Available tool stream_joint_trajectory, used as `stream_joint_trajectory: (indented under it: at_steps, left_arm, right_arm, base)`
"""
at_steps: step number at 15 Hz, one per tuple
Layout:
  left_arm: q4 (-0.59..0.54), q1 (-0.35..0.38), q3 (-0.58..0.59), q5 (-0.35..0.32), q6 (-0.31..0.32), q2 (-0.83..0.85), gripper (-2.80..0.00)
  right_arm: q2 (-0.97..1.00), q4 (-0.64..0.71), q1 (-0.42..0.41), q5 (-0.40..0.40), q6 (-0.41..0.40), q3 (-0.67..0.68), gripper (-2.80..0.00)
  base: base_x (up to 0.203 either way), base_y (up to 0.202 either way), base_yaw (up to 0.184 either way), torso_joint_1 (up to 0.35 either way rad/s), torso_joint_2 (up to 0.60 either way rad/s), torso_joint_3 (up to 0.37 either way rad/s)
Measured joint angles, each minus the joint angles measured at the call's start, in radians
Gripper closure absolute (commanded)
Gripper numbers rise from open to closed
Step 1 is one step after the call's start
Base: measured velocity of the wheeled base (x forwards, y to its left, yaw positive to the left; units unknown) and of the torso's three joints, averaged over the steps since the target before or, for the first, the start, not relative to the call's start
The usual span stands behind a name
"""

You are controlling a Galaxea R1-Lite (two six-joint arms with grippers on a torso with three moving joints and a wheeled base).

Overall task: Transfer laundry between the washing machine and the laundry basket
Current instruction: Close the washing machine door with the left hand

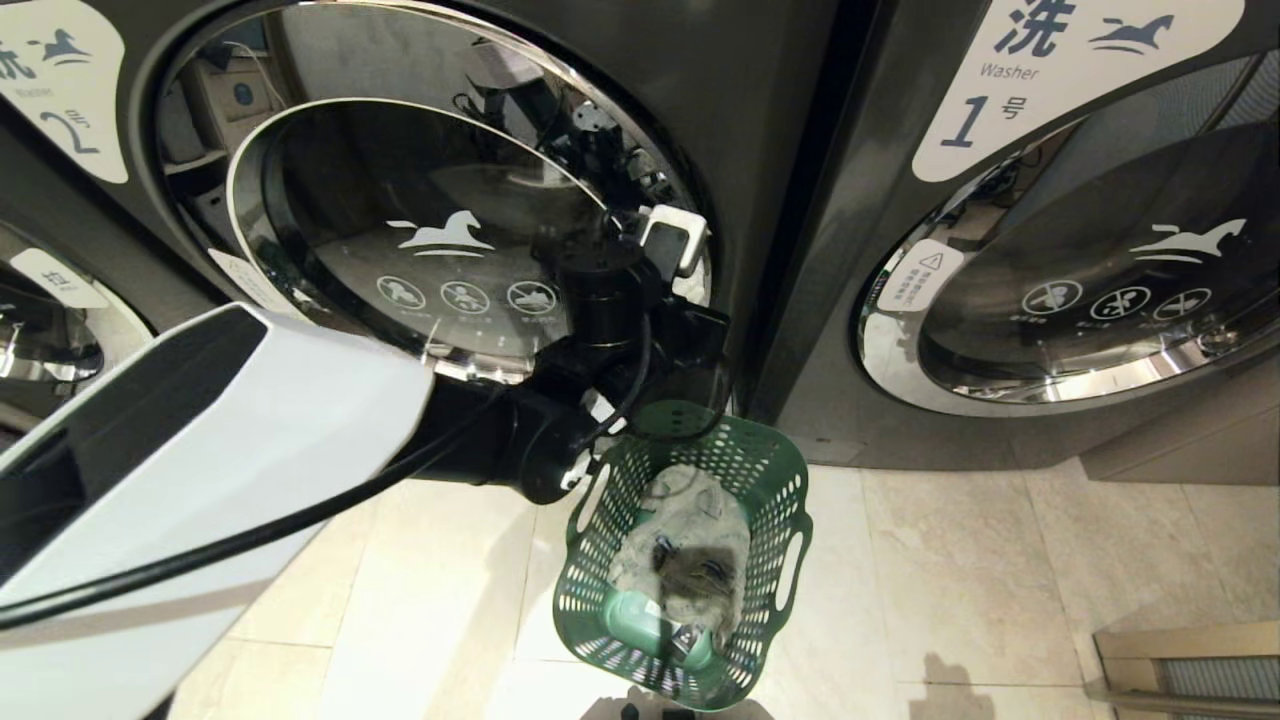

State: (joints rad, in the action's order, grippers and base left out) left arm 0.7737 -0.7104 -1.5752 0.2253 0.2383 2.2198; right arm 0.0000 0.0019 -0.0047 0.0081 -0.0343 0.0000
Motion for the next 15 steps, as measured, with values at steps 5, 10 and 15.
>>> stream_joint_trajectory:
  at_steps: [5,10,15]
  left_arm:
    - [0.088,0.018,-0.134,0.036,0.084,0.115,0.0]
    - [0.101,0.054,-0.203,0.045,0.115,0.171,0.0]
    - [0.102,0.078,-0.283,0.063,0.145,0.209,0.0]
  right_arm:
    - [0.0,0.0,0.0,-0.003,0.01,0.0,0.0]
    - [0.0,0.0,0.0,-0.002,0.01,0.0,0.0]
    - [0.0,0.0,0.0,-0.003,0.011,0.0,0.0]
  base:
    - [0.0,0.0,0.0,0.0,0.0,0.0]
    - [0.0,0.0,0.0,0.0,0.0,0.0]
    - [0.0,0.0,0.0,0.0,0.0,0.0]
